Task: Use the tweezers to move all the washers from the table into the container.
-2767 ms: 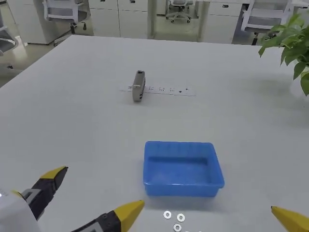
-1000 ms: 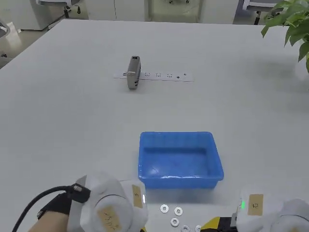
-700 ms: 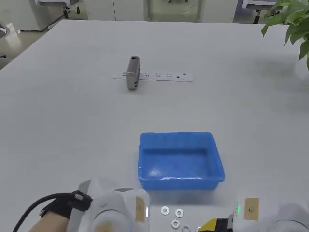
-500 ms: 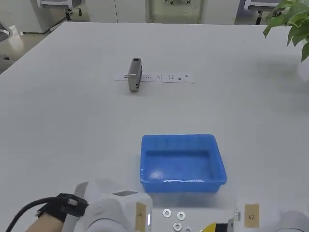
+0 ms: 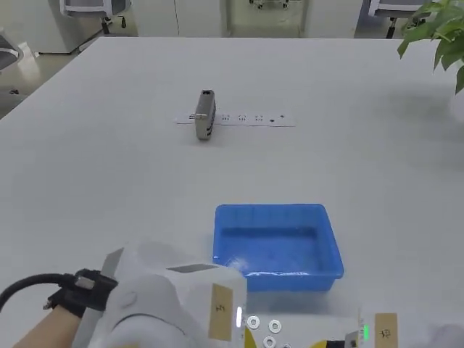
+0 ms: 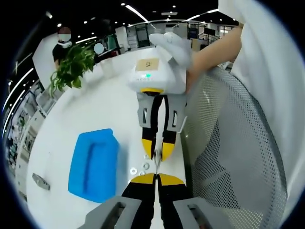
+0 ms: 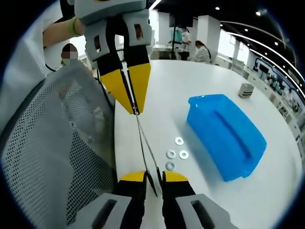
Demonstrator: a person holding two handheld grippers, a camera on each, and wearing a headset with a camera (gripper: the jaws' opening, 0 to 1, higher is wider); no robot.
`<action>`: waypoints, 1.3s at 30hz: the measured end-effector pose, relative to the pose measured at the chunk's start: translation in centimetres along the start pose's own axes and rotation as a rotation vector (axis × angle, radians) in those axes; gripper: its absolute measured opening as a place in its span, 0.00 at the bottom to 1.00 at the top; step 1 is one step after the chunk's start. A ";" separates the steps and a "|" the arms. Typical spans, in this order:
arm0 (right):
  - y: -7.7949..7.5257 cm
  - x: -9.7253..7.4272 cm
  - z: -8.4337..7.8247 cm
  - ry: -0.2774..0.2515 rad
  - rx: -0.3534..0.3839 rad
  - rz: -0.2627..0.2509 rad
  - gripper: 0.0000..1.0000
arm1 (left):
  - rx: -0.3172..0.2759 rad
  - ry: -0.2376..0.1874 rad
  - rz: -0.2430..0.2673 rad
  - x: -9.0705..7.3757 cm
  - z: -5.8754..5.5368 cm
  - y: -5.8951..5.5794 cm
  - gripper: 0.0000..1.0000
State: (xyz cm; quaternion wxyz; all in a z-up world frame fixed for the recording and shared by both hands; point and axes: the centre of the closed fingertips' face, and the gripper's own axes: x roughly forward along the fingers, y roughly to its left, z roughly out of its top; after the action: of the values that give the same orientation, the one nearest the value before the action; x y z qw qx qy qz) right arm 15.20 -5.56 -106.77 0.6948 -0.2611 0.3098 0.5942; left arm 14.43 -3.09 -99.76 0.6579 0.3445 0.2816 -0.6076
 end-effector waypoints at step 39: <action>-2.2 -0.6 0.9 -0.104 0.097 -0.056 0.08 | 0.084 0.038 -0.087 1.2 5.2 2.6 0.00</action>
State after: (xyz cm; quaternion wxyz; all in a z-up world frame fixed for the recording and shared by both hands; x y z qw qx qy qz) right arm 17.43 -5.66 -105.71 0.7381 -0.2044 0.2941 0.5719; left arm 16.88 -7.89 -97.29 0.6102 0.3709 0.2830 -0.6403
